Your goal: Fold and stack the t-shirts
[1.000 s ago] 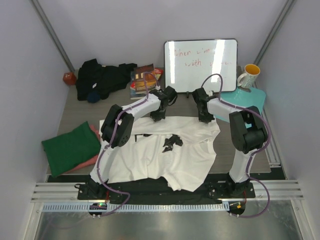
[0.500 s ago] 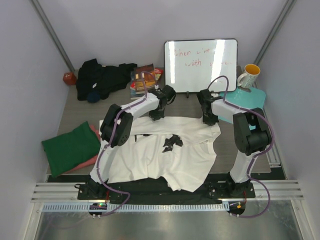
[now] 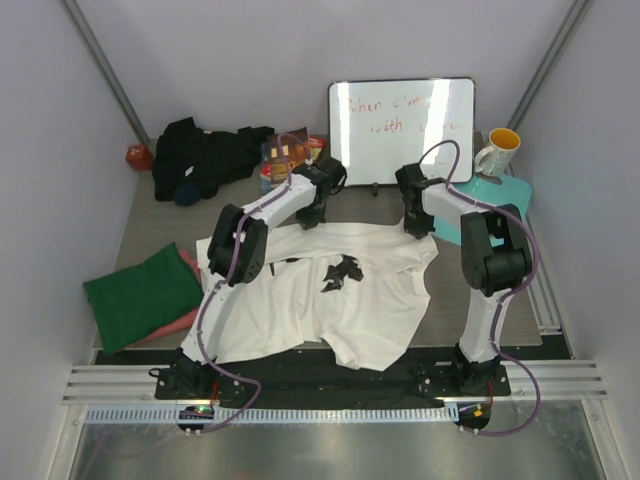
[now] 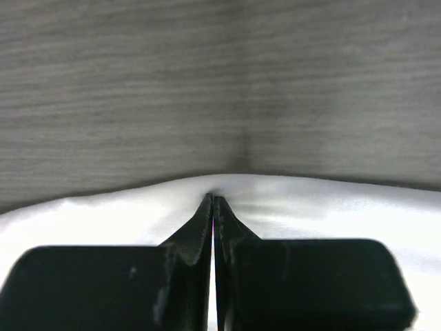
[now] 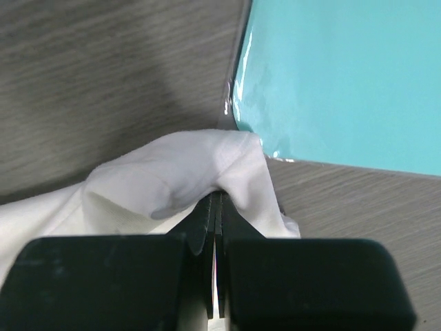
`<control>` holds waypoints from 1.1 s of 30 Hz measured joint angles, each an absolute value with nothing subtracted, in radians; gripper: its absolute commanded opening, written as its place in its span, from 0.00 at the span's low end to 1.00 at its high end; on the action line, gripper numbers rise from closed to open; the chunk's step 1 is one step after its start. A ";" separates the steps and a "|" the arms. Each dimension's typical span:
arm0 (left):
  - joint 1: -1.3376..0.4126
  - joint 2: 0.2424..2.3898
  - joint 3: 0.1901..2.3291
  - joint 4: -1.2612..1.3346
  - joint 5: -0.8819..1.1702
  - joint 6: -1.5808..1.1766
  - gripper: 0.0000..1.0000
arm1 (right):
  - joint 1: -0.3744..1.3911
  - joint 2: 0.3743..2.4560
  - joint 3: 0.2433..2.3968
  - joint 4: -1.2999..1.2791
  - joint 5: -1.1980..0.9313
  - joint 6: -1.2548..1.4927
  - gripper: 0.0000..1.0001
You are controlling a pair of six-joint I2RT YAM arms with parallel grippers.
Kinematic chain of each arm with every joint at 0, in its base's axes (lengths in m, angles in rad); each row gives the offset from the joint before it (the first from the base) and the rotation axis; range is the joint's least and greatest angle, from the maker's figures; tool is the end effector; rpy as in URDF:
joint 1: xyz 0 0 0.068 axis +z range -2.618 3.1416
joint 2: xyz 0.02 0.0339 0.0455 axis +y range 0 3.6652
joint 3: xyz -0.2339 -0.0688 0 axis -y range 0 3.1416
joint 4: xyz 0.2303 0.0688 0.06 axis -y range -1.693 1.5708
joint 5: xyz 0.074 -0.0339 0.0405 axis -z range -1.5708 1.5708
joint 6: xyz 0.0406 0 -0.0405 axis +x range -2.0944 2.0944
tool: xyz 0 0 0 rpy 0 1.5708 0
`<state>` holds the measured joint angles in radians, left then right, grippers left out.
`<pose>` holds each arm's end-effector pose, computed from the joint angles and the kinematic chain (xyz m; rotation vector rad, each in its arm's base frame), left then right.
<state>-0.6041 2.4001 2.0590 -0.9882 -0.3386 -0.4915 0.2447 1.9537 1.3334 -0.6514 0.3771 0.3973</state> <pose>0.3833 -0.2482 0.1419 0.0979 2.7512 0.2277 0.3554 0.0733 0.1386 0.2852 2.7052 -0.3631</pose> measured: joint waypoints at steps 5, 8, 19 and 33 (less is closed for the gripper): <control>-0.579 2.474 2.194 -1.029 -0.339 -0.463 0.00 | 0.228 2.015 1.423 -0.656 0.366 0.398 0.01; -0.563 2.511 2.261 -1.037 -0.332 -0.448 0.00 | 0.217 2.054 1.481 -0.657 0.360 0.399 0.01; -0.541 2.554 2.341 -1.020 -0.269 -0.385 0.32 | 0.168 2.108 1.567 -0.656 0.336 0.399 0.01; -0.526 2.488 2.234 -0.915 -0.244 -0.359 0.50 | 0.128 2.087 1.559 -0.649 0.312 0.392 0.07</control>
<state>-0.5262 2.4882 2.2345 -0.9146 -0.2440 -0.3588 0.1280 2.0872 1.5589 -0.6495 0.3122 0.3923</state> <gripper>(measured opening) 0.496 0.041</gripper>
